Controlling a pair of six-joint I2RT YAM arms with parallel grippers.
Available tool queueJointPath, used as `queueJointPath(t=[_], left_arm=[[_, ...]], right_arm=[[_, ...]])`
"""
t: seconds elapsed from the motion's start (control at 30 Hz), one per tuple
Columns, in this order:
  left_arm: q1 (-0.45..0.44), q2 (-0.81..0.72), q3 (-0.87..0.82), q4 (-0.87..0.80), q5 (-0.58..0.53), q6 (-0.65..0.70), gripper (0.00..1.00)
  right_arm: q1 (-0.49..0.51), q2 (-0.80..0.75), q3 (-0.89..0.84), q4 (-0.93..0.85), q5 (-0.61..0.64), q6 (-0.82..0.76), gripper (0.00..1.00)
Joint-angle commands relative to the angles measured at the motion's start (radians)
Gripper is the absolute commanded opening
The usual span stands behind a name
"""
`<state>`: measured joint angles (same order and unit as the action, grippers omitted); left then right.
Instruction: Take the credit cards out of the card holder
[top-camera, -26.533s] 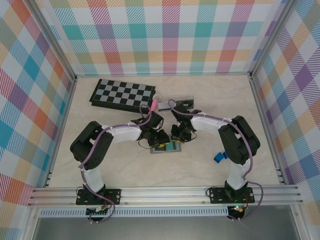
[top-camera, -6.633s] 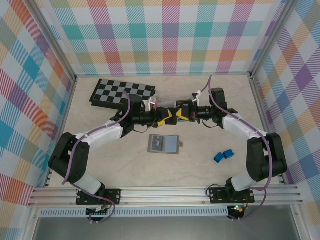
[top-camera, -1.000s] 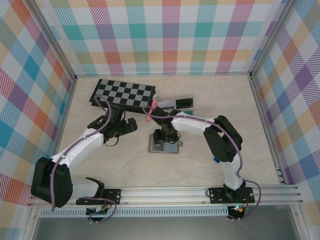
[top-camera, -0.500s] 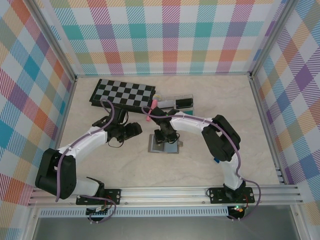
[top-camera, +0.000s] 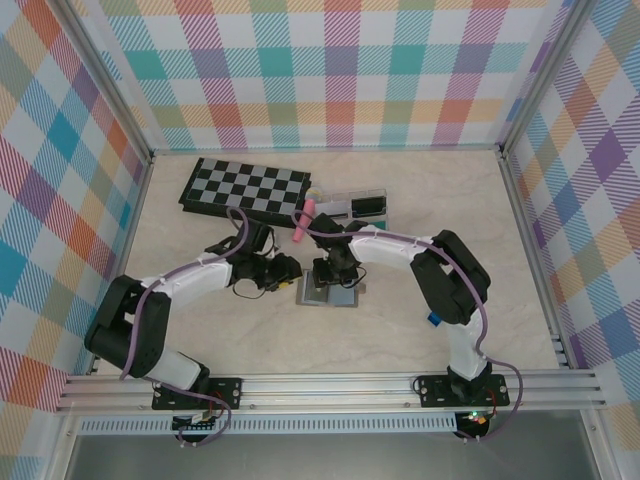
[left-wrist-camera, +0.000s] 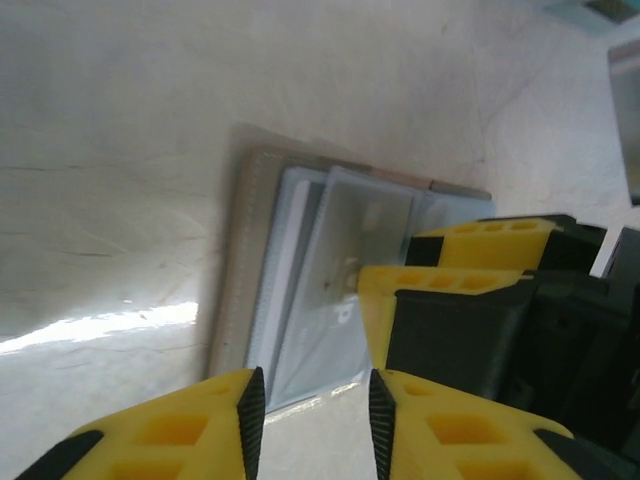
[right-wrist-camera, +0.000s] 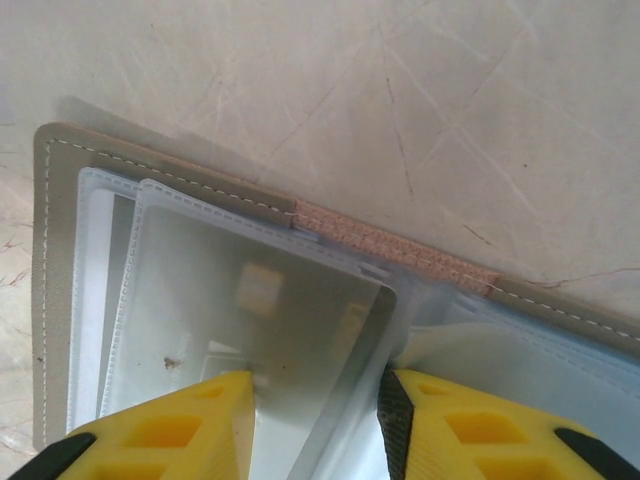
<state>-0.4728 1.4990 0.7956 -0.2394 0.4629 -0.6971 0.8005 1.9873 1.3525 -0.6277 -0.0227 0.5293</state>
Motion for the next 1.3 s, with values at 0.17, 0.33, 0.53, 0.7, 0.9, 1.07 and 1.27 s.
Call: queueJointPath(t=[0.17, 0.33, 0.53, 0.7, 0.9, 1.07, 1.27], left_arm=[[-0.055, 0.091, 0.046, 0.057, -0.035, -0.038, 0.25], [-0.056, 0.129, 0.052, 0.106, -0.039, -0.063, 0.2], [-0.058, 0.165, 0.068, 0.121, -0.041, -0.068, 0.2], [-0.058, 0.187, 0.074, 0.127, -0.041, -0.059, 0.2], [-0.057, 0.196, 0.071, 0.145, -0.048, -0.052, 0.22], [-0.058, 0.201, 0.069, 0.147, -0.047, -0.043, 0.24], [-0.065, 0.213, 0.076, 0.121, -0.049, -0.012, 0.24]], right_arm=[[-0.013, 0.041, -0.066, -0.02, -0.001, -0.022, 0.36], [-0.018, 0.034, -0.075, -0.009, -0.014, -0.019, 0.35], [-0.021, 0.027, -0.083, 0.0, -0.024, -0.017, 0.35], [-0.021, 0.025, -0.085, 0.004, -0.031, -0.017, 0.35], [-0.022, 0.027, -0.088, 0.006, -0.034, -0.016, 0.35], [-0.021, 0.028, -0.089, 0.009, -0.038, -0.015, 0.35], [-0.022, 0.03, -0.092, 0.012, -0.044, -0.012, 0.35]])
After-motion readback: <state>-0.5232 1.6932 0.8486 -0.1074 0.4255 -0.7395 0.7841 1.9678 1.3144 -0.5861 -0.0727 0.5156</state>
